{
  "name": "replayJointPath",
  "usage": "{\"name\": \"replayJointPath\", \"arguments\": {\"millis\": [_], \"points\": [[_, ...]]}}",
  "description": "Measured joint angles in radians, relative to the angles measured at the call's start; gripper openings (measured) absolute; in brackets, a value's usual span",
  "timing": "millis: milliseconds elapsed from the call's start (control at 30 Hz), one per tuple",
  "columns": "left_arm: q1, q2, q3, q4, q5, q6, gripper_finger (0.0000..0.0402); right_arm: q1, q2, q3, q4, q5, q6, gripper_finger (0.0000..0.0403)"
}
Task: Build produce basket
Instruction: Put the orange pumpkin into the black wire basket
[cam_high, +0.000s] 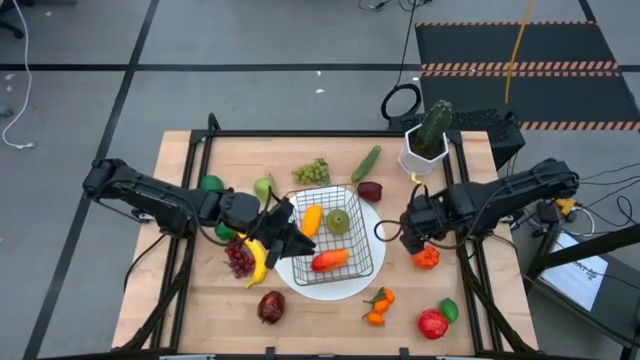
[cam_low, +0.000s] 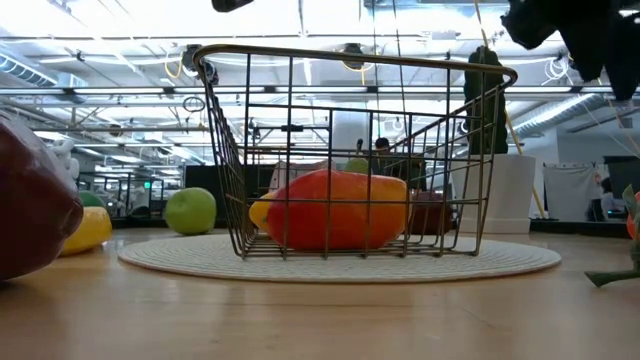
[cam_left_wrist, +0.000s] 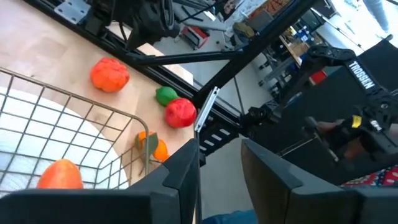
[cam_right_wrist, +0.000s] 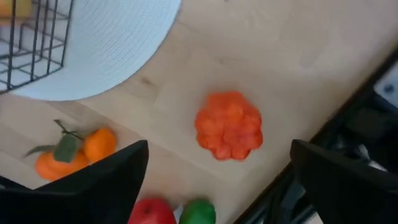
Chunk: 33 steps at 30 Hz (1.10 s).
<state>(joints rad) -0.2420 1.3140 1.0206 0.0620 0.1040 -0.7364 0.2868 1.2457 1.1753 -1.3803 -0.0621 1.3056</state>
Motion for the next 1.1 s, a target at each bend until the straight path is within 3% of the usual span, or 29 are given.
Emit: {"name": "replayJointPath", "arguments": {"millis": [267, 433, 633, 1100], "points": [[0.017, 0.000, 0.000, -0.003, -0.001, 0.046, 0.0120, 0.019, 0.000, -0.147, 0.112, -0.077, -0.064, 0.0397], [0.028, 0.000, 0.000, -0.016, -0.018, 0.029, 0.0120, 0.033, 0.000, -0.240, 0.192, -0.152, -0.214, 0.0400], [0.039, 0.000, 0.000, -0.023, -0.044, 0.032, 0.0120, 0.043, 0.000, -0.324, 0.199, -0.145, -0.323, 0.0400], [0.080, 0.000, 0.000, -0.045, -0.045, 0.028, 0.0121, 0.041, 0.000, -0.456, 0.404, -0.100, -0.318, 0.0400]]}}
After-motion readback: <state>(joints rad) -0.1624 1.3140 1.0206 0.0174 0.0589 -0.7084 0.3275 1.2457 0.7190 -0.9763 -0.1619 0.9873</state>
